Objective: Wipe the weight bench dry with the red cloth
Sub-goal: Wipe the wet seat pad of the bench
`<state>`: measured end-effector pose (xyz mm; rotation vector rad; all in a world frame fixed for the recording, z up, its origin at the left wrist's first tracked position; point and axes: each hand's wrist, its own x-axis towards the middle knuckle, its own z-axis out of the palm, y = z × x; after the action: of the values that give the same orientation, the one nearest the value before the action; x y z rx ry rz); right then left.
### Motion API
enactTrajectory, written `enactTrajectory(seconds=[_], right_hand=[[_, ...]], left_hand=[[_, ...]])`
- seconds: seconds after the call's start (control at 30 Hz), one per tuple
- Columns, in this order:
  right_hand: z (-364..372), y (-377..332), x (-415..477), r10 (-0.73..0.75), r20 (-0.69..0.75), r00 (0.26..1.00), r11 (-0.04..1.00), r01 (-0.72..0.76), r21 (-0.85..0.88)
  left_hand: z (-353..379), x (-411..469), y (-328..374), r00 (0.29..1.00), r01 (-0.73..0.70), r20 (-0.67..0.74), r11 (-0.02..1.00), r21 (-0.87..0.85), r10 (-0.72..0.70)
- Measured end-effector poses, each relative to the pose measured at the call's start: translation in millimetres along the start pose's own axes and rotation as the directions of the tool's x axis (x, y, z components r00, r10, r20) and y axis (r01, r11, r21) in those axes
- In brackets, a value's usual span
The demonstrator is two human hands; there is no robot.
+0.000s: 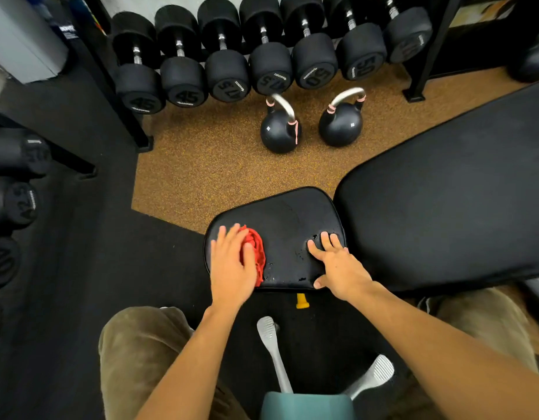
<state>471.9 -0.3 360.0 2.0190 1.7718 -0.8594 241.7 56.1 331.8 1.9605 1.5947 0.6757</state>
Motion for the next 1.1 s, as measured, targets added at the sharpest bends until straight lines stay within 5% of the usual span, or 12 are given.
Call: enactTrajectory(seconds=[0.07, 0.2, 0.6, 0.77, 0.93, 1.1], right_hand=[[-1, 0, -1, 0.001, 0.004, 1.0, 1.0, -0.001, 0.002], [-1, -1, 0, 0.005, 0.009, 1.0, 1.0, -0.005, -0.001], [-3, -2, -4, -0.001, -0.014, 1.0, 1.0, 0.001, 0.02], [-4, -1, -6, -0.007, -0.018, 1.0, 0.999, 0.008, 0.038], [-5, 0, -6, -0.009, -0.01, 1.0, 1.0, 0.009, 0.025], [-3, -1, -2, 0.006, 0.014, 1.0, 1.0, -0.006, 0.019]], left_hand=[[10, -7, -3, 0.99, -0.016, 0.138, 0.994, 0.108, 0.001], [30, -22, 0, 0.994, -0.032, 0.107, 0.982, 0.186, 0.012], [48, -47, 31, 0.967, -0.158, 0.191, 0.984, -0.084, 0.171], [19, -35, 34, 0.999, 0.013, 0.039, 0.943, -0.333, 0.0], [-7, 9, 9, 0.994, 0.017, -0.097, 0.967, -0.252, -0.043], [13, 22, -17, 0.996, -0.004, 0.09, 0.998, -0.064, 0.01]])
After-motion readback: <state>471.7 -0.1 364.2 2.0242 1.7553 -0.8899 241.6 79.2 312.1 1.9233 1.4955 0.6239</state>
